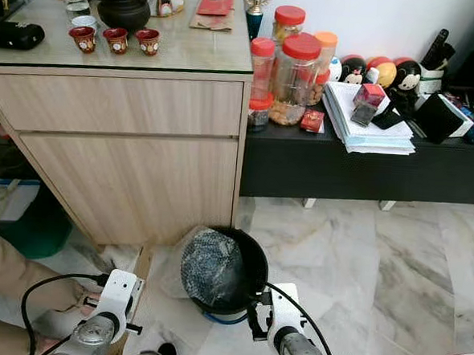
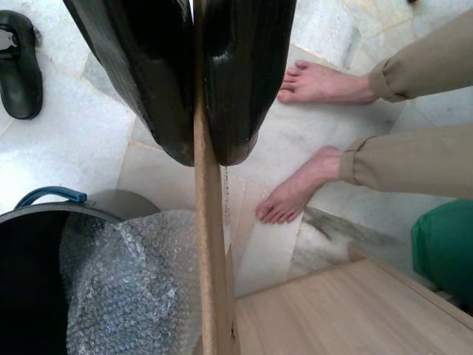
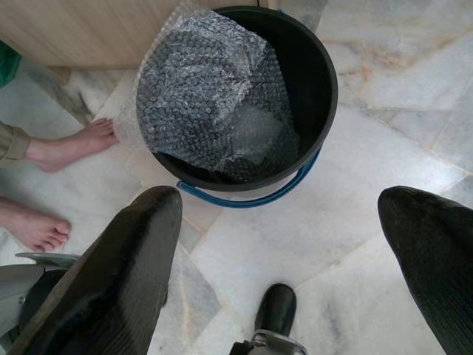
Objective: Picking trash to rubbish bin
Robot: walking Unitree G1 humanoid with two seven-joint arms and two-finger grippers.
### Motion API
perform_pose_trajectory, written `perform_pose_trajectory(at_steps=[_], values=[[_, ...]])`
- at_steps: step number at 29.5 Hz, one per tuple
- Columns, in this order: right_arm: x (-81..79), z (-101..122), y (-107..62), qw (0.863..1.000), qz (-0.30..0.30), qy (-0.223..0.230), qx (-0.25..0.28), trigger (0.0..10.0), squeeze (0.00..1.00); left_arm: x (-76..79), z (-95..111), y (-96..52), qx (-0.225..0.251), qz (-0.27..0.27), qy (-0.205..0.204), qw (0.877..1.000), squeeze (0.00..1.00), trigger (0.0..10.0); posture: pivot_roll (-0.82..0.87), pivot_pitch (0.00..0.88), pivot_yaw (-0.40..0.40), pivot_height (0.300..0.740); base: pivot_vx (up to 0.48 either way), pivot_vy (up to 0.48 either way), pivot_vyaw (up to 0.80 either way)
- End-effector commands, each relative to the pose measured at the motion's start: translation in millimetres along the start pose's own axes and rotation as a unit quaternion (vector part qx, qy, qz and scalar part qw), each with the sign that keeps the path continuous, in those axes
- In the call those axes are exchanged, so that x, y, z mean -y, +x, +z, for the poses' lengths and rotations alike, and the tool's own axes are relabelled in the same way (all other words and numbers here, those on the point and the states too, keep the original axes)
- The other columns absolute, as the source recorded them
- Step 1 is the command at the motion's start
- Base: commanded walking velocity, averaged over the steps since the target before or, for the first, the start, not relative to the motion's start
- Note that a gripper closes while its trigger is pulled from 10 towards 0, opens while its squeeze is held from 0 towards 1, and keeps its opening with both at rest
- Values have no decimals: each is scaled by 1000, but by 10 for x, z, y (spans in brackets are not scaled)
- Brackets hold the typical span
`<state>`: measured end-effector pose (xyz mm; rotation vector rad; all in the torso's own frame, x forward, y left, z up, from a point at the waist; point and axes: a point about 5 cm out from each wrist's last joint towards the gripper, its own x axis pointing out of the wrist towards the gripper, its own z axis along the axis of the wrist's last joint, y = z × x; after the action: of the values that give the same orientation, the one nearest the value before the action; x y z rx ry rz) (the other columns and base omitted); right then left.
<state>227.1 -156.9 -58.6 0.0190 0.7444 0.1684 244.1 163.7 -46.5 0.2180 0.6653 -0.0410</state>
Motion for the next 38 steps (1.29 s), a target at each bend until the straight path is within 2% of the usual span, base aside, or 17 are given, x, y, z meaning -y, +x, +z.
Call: perform_pose_trajectory(at_steps=[1, 16, 21, 24, 38], values=[[16, -2, -3, 1000, -6, 13, 2, 10000, 0, -29, -2, -1, 2, 9, -2, 1000, 0, 10000, 23, 126, -20, 740, 0, 0, 0], [6, 11, -1, 1000, -3, 17, 8, 10000, 0, -34, -5, -2, 2, 11, -4, 1000, 0, 10000, 24, 127, -21, 740, 0, 0, -147], [-2, 8, 3, 1000, -2, 23, 3, 10000, 0, -40, -5, -3, 3, 12, -4, 1000, 0, 10000, 24, 127, -21, 740, 144, 0, 0], [-10, 28, 6, 1000, 2, 22, 11, 10000, 0, -44, -1, -2, 4, 13, -4, 1000, 0, 10000, 23, 126, -20, 740, 254, 0, -669], [-12, 14, 5, 1000, 1, 28, 6, 10000, 0, -44, -10, -3, 1, 14, -3, 1000, 0, 10000, 22, 126, -21, 740, 275, 0, 0]])
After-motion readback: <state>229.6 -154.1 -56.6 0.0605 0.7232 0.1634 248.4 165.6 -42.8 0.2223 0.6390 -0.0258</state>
